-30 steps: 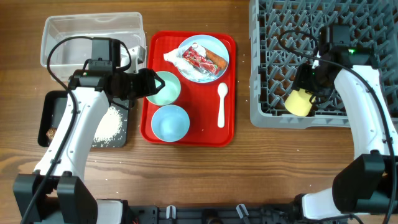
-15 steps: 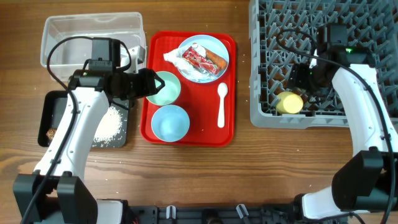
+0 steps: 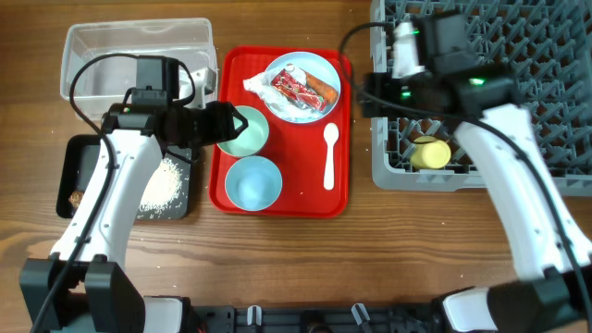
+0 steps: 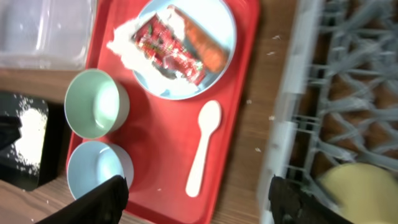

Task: Sort waste into correct bins and load items into the dishwasher rack
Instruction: 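Reach the right gripper to the white spoon and grasp it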

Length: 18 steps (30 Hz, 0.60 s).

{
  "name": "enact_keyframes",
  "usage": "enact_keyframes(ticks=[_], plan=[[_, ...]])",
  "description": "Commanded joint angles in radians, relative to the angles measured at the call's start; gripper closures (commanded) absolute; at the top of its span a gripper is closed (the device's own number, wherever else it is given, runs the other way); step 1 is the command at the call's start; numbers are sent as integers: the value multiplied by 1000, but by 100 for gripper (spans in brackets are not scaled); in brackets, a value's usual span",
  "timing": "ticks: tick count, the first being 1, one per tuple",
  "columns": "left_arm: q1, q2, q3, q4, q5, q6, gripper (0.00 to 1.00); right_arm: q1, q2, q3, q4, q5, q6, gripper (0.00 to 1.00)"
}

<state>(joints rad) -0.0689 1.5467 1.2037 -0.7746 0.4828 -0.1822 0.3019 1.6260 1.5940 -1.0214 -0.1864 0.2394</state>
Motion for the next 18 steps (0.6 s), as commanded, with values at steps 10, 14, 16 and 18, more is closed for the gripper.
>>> enact_keyframes(ticks=[10, 14, 16, 18], plan=[[79, -2, 1, -1, -5, -69, 5, 118, 509, 1, 102, 5, 60, 39], [71, -2, 1, -2, -5, -69, 4, 118, 539, -32, 143, 21, 87, 40], [71, -2, 1, -2, -5, -69, 3, 118, 544, -74, 186, 63, 131, 40], [71, -2, 1, -2, -5, -69, 3, 118, 544, -103, 233, 64, 141, 43]])
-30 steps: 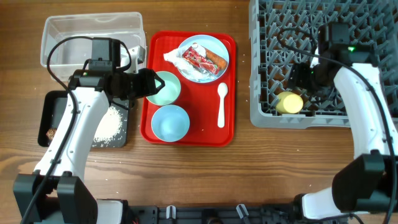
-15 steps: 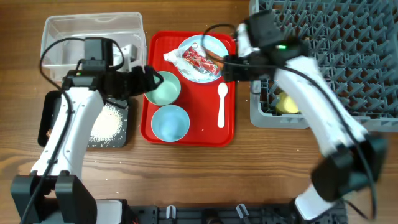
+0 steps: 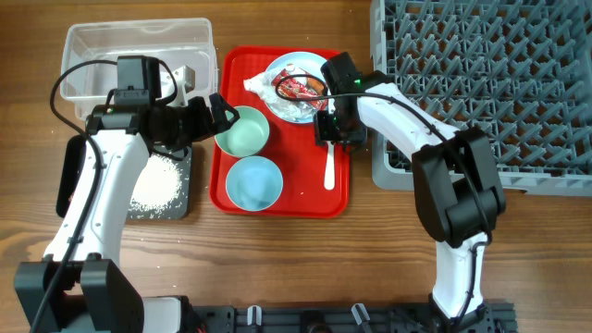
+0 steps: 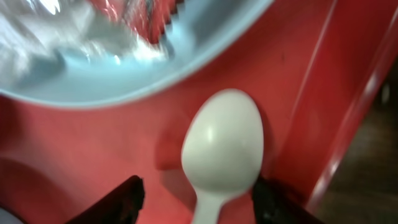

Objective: Sort waste into correct bins and load items into the dishwasher rack

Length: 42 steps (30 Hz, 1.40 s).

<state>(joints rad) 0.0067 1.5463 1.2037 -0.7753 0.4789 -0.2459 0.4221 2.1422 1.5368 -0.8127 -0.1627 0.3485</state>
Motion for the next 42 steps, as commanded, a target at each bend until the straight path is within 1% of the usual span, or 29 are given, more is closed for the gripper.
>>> enact_keyframes(ticks=[1, 3, 4, 5, 8, 9, 16, 17, 20, 24, 26, 28, 31, 32, 34, 38, 42], plan=[[-5, -1, 1, -1, -2, -5, 2, -2, 27, -77, 65, 62, 55, 48], [-5, -1, 1, -1, -2, -5, 2, -2, 27, -113, 111, 83, 73, 56], [-5, -1, 1, -1, -2, -5, 1, -3, 27, -134, 132, 85, 78, 63], [-5, -1, 1, -1, -2, -5, 1, -3, 27, -145, 141, 85, 79, 68], [-5, -1, 1, -1, -2, -5, 1, -3, 27, -145, 143, 60, 77, 91], [-5, -1, 1, -1, -2, -5, 1, -3, 27, -145, 143, 52, 77, 96], [-5, -1, 1, -1, -2, -5, 0, -5, 27, -144, 135, 16, 69, 96], [-5, -1, 1, -1, -2, -5, 0, -10, 16, -138, 117, 16, 51, 96], [-5, -1, 1, 0, -2, -5, 0, -28, -84, -83, 23, 35, 16, 96], [-5, -1, 1, 0, -2, -5, 0, -33, -288, -78, 0, 35, -39, 96], [-5, -1, 1, 0, -2, -4, 0, -50, -397, -78, -3, 35, -111, 96], [-5, -1, 1, -1, -2, 0, 0, -70, -498, -78, -5, 69, -248, 96], [-5, -1, 1, 0, -2, 0, 0, -109, -586, -78, -10, 277, -380, 96], [-5, -1, 1, 0, -2, 0, 0, -120, -586, -79, 3, 322, -417, 96], [-5, -1, 1, 0, -2, 0, 0, -142, -566, -95, 53, 348, -488, 96], [-5, -1, 1, -17, -4, 7, 0, -209, -514, -138, 94, 341, -487, 96], [-5, -1, 1, -19, -10, 7, 0, -228, -464, -138, 105, 246, -488, 96]])
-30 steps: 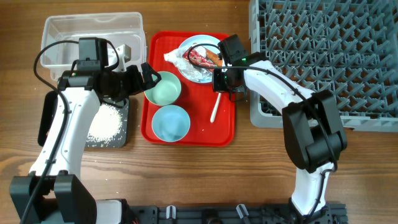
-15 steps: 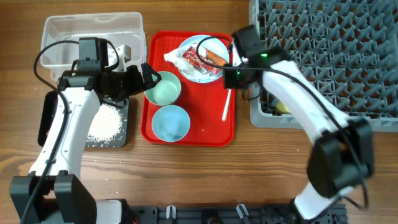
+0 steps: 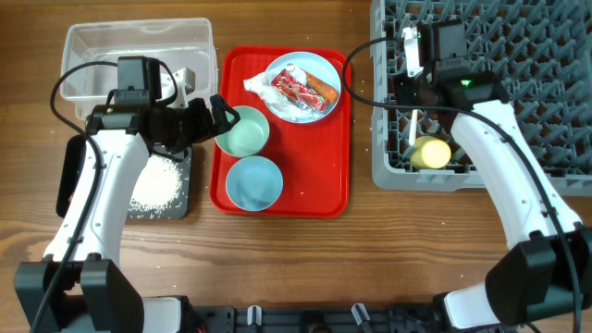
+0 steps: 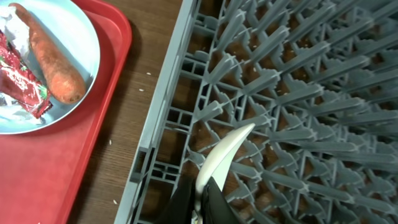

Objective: Sort waste into correct bins and load items into the dishwasher rack

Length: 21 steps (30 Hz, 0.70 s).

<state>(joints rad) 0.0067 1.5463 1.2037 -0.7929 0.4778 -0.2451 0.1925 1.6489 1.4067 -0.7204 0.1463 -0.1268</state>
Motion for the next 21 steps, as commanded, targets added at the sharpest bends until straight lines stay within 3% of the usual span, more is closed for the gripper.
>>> enact_keyframes(ticks=[1, 4, 5, 6, 7, 8, 11, 15, 18, 21], plan=[[-5, -1, 1, -1, -8, 6, 0, 2, 48, -8, 24, -71, -12, 96], [-5, -1, 1, -2, -8, 6, 0, 2, 90, -8, 36, -82, -2, 96], [-5, -1, 1, -2, -8, 6, 0, 2, 95, -8, 33, -95, -1, 85], [-5, -1, 1, -2, -8, 6, 0, 2, 96, -8, 32, -99, 23, 52], [-5, -1, 1, -2, -8, 6, 0, 2, 96, -8, 32, -100, 44, 37], [-5, -1, 1, -2, -8, 6, 0, 2, 96, -8, 29, -101, 51, 31], [-5, -1, 1, -2, -8, 6, 0, 2, 92, -6, 19, -105, 118, 25], [-5, -1, 1, -1, -8, 26, 0, 6, 63, 54, -31, -279, 157, 23], [-5, -1, 1, 0, -18, 32, 0, 42, 38, 76, -39, -476, 188, 29], [0, -1, 1, 14, -35, 23, 0, 178, 57, 76, -36, -514, 227, 33]])
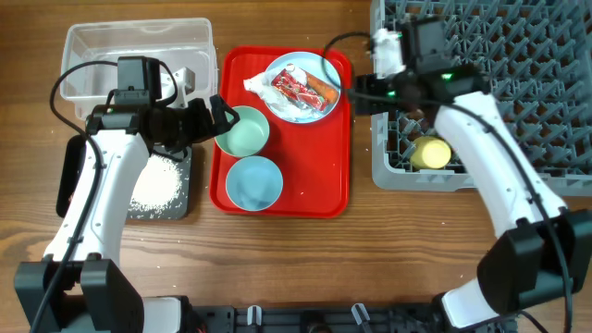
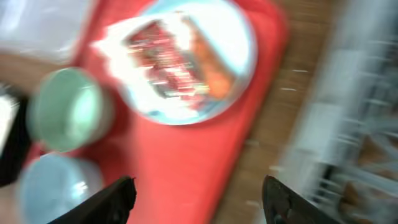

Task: Sort waste into correct bins and load items into the dishwasher rack
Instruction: 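Grasp the light-blue bowl on the red tray with the right gripper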

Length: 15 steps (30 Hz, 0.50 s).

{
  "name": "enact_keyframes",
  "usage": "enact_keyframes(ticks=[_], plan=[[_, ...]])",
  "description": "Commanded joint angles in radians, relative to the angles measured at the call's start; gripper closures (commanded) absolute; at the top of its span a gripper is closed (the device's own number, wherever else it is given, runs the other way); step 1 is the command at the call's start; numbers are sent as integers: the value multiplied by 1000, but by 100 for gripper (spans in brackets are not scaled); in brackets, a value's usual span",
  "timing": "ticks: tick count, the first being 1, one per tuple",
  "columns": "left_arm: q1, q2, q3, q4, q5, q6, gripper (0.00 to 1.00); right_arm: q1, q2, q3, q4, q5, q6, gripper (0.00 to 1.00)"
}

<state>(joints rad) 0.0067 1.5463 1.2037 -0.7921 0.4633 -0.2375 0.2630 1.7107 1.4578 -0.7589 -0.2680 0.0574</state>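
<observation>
My right gripper (image 1: 363,92) hangs open and empty between the red tray (image 1: 319,176) and the grey dishwasher rack (image 1: 481,55). Its blurred wrist view looks down on the tray (image 2: 180,162) with the gripper (image 2: 202,199) above it. A light-blue plate (image 1: 328,74) holds a red wrapper (image 1: 294,90) and a carrot (image 1: 319,88). A green bowl (image 1: 244,129) and a blue bowl (image 1: 252,182) stand on the tray's left half. My left gripper (image 1: 220,116) stays open at the green bowl's left rim. The white spoon is not visible.
A yellow item (image 1: 430,153) lies in the rack's front-left corner. A clear plastic bin (image 1: 139,46) stands at the back left. In front of it is a black bin (image 1: 74,153) holding white rice (image 1: 157,185). Bare wood runs along the table's front.
My right gripper was shut on the white spoon over the rack's left part. It is now open, empty and further left, at the tray's right edge. The left arm has not moved.
At first the spoon lay on the tray, my right gripper open near the rack and my left at the green bowl. Then the right gripper stood open over the spoon. Later it held the spoon above the rack. Now it is empty beside the tray.
</observation>
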Motion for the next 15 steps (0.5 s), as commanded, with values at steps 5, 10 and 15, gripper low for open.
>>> enact_keyframes(ticks=[5, 10, 15], plan=[[24, -1, 1, 14, -152, -90, 0, 357, 180, 23, 50, -62, 99, 41], [118, -1, 1, 14, -226, -190, 0, 418, 329, 23, 10, -40, -32, 42], [177, -1, 1, 13, -226, -190, 0, 412, 330, 22, 14, 10, -27, 67]])
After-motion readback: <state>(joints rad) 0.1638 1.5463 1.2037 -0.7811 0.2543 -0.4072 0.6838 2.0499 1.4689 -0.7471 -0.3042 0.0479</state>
